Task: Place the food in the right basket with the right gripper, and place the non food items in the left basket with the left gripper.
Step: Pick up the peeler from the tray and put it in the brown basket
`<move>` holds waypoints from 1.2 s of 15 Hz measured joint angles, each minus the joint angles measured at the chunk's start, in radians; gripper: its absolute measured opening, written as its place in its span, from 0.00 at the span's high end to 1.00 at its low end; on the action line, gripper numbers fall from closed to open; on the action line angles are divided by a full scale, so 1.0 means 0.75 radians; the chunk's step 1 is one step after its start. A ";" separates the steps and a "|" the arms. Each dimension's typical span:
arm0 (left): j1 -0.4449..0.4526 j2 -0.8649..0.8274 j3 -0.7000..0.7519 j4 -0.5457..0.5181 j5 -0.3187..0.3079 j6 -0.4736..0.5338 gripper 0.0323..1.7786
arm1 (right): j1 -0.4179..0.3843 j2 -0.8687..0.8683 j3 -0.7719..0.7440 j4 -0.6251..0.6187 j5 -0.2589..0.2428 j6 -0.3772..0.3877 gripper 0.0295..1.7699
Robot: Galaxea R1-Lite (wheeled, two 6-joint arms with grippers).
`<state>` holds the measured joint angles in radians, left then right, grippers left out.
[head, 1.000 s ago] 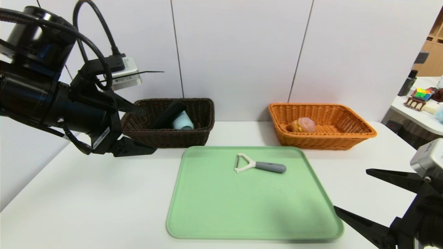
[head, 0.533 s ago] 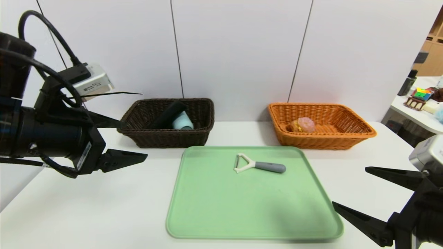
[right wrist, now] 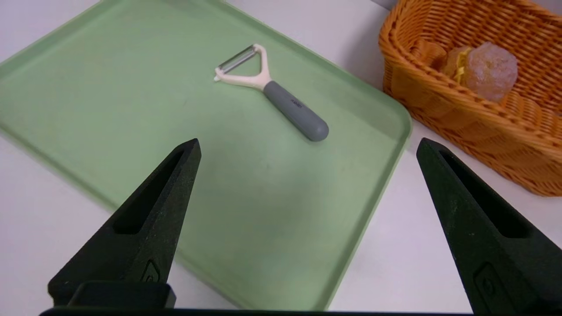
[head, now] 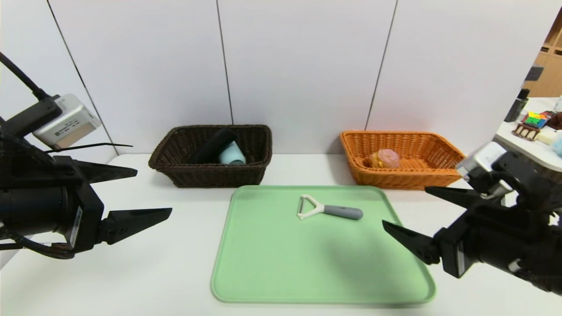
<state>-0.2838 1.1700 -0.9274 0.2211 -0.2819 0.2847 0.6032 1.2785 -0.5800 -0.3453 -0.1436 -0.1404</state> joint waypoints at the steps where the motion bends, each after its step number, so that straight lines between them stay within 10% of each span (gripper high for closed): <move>1: 0.000 -0.008 0.004 0.000 -0.001 -0.001 0.05 | -0.026 0.055 -0.040 -0.017 0.020 -0.008 0.04; 11: 0.001 -0.023 0.012 0.002 -0.020 0.001 0.05 | -0.241 0.504 -0.502 0.055 0.380 -0.378 0.04; 18: 0.003 -0.026 0.014 0.001 -0.024 0.003 0.05 | -0.257 0.641 -0.901 0.643 0.412 -0.468 0.04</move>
<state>-0.2813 1.1506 -0.9168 0.2221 -0.3000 0.2866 0.4102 1.7591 -1.2555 0.1370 0.1653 -0.4917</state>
